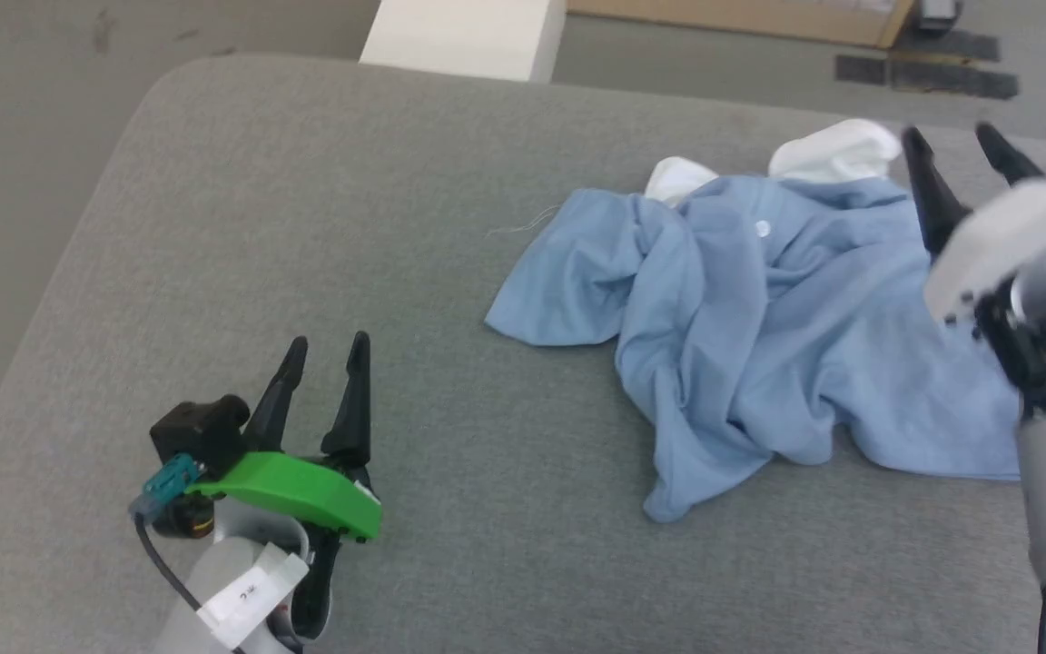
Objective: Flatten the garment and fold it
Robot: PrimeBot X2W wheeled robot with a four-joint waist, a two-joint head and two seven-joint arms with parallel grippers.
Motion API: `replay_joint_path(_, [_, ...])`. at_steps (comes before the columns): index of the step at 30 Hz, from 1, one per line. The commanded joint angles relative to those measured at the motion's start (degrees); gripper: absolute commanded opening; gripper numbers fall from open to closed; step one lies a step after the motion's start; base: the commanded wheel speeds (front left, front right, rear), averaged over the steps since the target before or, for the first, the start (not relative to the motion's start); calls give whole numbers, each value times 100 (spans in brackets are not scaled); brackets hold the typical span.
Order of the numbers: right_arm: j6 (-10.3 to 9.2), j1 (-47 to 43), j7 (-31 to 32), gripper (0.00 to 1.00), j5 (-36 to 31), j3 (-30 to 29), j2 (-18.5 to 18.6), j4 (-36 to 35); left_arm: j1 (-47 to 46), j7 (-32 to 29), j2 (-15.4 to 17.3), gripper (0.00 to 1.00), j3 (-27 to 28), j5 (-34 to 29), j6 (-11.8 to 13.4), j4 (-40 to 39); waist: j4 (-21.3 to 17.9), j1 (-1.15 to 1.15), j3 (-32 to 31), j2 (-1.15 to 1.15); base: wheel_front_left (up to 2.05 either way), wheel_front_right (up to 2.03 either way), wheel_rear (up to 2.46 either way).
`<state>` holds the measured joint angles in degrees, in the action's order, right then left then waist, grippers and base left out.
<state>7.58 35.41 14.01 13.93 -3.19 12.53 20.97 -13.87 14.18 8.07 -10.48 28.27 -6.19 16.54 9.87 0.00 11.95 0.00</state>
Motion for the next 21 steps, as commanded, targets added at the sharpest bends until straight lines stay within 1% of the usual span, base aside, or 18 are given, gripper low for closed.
replay_joint_path(1, [-9,-316,-190,100,67,-84,-40,-169,89,-23,53,100,16,69,56,-52,-262,0,-260,0,0,0,0])
replay_joint_path(5, [-9,-1138,-563,100,155,-297,-175,-625,227,-75,98,100,34,93,116,-161,-400,0,-384,0,0,0,0])
replay_joint_path(11, [-9,-2265,-664,100,162,-680,-483,-1115,376,-155,130,100,26,126,182,-298,-548,0,-505,0,0,0,0])
replay_joint_path(17, [-9,-2794,-592,100,190,-969,-723,-1399,428,-273,122,100,-7,183,227,-396,-679,0,-532,0,0,0,0])
replay_joint_path(19, [-9,-2851,-575,100,179,-1034,-761,-1480,357,-412,87,100,-101,187,221,-421,-694,0,-541,0,0,0,0])
replay_joint_path(21, [-9,-2896,-532,100,154,-1096,-786,-1561,176,-676,36,100,-290,165,192,-454,-687,0,-534,0,0,0,0])
